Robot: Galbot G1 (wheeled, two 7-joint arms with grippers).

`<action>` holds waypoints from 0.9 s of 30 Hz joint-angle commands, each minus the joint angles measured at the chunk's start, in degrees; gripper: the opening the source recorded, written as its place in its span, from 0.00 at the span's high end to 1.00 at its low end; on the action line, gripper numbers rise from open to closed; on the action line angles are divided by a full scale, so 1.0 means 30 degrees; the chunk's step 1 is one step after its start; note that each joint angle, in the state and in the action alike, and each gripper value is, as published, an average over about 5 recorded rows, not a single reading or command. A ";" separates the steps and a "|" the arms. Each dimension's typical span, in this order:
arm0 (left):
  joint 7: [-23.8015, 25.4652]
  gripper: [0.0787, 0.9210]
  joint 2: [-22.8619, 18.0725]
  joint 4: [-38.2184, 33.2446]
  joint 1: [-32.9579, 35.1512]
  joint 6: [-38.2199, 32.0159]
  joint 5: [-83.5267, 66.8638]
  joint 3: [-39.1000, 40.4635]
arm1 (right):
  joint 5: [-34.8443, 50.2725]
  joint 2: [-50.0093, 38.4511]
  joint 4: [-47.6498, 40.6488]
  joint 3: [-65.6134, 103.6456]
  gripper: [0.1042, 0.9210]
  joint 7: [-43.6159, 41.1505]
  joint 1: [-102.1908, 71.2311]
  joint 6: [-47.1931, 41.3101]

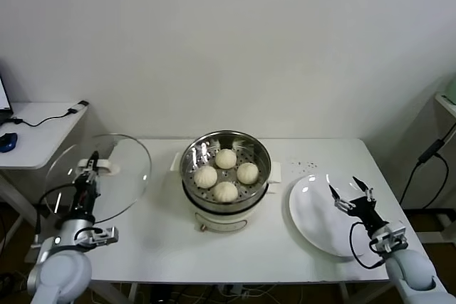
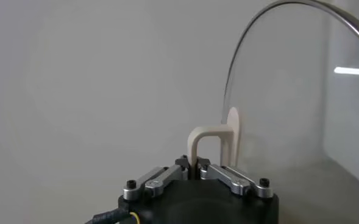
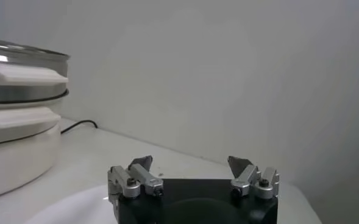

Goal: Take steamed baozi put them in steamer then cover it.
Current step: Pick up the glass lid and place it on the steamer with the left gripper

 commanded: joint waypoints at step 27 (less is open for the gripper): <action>0.7511 0.92 -0.6399 0.2049 -0.9948 1.0161 0.6282 1.4849 | -0.0436 0.0489 -0.3284 -0.1131 0.12 -0.0575 0.2429 0.0718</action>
